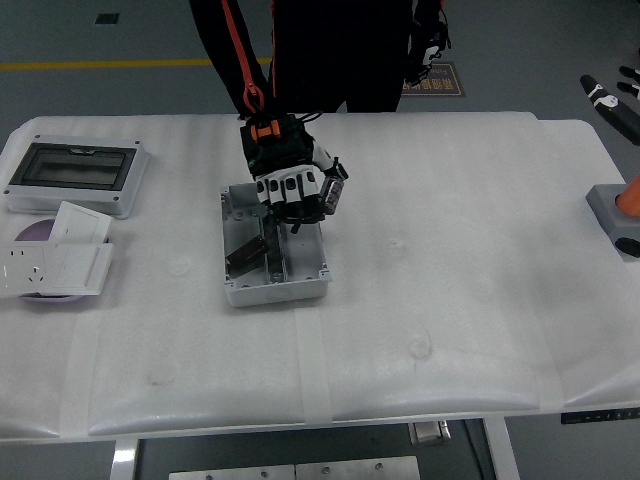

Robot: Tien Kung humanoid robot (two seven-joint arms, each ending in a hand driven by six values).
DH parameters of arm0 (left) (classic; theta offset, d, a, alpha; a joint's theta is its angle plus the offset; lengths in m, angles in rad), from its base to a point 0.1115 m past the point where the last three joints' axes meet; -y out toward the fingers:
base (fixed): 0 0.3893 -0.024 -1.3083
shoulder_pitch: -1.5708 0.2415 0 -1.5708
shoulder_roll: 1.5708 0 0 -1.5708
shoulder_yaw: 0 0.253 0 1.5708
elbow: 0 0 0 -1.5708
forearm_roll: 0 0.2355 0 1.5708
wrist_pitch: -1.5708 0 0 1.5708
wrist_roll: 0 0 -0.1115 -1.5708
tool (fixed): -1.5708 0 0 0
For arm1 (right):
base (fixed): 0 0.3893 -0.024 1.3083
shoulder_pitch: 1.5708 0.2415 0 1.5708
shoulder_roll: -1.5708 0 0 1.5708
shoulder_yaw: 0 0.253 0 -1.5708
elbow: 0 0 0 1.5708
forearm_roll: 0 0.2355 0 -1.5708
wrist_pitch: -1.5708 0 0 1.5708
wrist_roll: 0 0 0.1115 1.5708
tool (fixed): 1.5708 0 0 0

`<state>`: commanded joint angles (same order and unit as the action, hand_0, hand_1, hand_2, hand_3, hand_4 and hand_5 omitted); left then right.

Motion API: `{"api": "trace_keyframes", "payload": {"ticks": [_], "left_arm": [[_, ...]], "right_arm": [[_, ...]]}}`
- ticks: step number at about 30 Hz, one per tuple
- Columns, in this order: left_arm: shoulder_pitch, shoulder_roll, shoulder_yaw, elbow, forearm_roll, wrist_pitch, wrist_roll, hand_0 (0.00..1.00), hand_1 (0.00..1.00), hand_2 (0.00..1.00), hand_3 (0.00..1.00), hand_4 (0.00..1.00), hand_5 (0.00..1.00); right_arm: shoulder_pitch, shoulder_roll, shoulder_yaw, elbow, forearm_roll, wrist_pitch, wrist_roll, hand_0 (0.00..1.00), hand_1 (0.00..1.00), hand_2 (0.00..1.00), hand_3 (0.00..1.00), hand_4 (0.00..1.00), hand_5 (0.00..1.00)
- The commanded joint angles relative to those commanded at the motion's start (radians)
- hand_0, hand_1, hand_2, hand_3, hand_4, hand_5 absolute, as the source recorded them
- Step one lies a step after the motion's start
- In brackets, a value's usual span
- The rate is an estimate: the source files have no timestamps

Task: Pick up the battery,place it into the box

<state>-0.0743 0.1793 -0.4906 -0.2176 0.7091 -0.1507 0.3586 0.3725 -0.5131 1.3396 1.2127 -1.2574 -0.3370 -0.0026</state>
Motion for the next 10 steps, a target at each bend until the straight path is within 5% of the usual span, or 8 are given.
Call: {"api": "trace_keyframes", "payload": {"ticks": [10], "left_arm": [[-0.001,-0.001,0.0,0.0,0.001,-0.002,0.001,0.526,0.637,0.569,0.499,0.48,0.398]], "right_arm": [[-0.003,-0.003,0.011,-0.003,-0.002,0.0,-0.001,0.991,0.842,0.888,0.998,0.886,0.518]]}}
